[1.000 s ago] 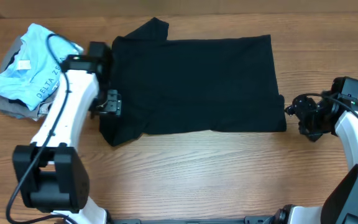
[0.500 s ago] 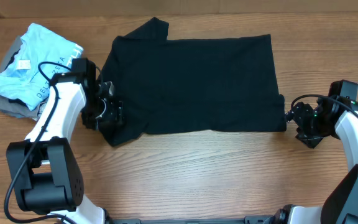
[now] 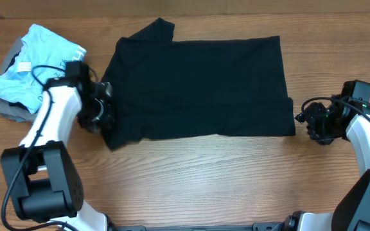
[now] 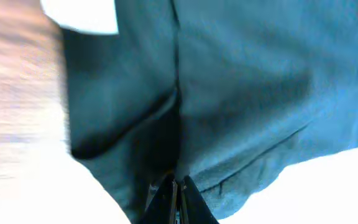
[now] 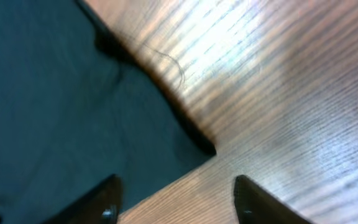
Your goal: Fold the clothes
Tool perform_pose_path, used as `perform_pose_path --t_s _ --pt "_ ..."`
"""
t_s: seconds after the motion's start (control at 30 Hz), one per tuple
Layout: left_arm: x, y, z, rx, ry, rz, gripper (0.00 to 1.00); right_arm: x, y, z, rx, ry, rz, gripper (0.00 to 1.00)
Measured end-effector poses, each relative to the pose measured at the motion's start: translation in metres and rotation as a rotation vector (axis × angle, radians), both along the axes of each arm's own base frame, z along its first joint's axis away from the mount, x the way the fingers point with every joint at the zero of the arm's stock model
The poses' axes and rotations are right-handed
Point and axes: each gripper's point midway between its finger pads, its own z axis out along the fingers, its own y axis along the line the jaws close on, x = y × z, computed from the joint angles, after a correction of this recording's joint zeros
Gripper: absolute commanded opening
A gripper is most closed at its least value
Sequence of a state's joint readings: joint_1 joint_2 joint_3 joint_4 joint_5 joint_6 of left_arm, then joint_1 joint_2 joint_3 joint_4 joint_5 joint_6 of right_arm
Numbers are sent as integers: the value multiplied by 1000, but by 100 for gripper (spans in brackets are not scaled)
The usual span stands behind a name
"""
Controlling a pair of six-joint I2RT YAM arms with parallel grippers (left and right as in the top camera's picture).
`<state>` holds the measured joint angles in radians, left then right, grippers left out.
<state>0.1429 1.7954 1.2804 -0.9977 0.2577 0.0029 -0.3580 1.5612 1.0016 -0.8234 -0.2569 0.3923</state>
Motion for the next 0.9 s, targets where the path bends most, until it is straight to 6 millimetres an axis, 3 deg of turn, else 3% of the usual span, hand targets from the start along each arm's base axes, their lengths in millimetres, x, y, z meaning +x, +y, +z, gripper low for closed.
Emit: perform_pose_path --t_s 0.17,0.27,0.3,0.43,0.67,0.9 --pt "28 28 24 18 -102 63 5 4 -1 -6 -15 -31 12 65" --pt "32 34 28 23 -119 69 17 -1 6 -18 5 -39 55 67" --pt "32 34 28 24 -119 65 27 -2 10 -22 16 -47 73 67" --pt "31 34 28 26 -122 50 43 -9 29 -32 60 -61 151 67" --pt "25 33 27 21 -97 44 50 -20 64 -44 85 -44 290 50" --pt "0 27 25 2 2 25 61 -25 60 -52 33 -11 286 45"
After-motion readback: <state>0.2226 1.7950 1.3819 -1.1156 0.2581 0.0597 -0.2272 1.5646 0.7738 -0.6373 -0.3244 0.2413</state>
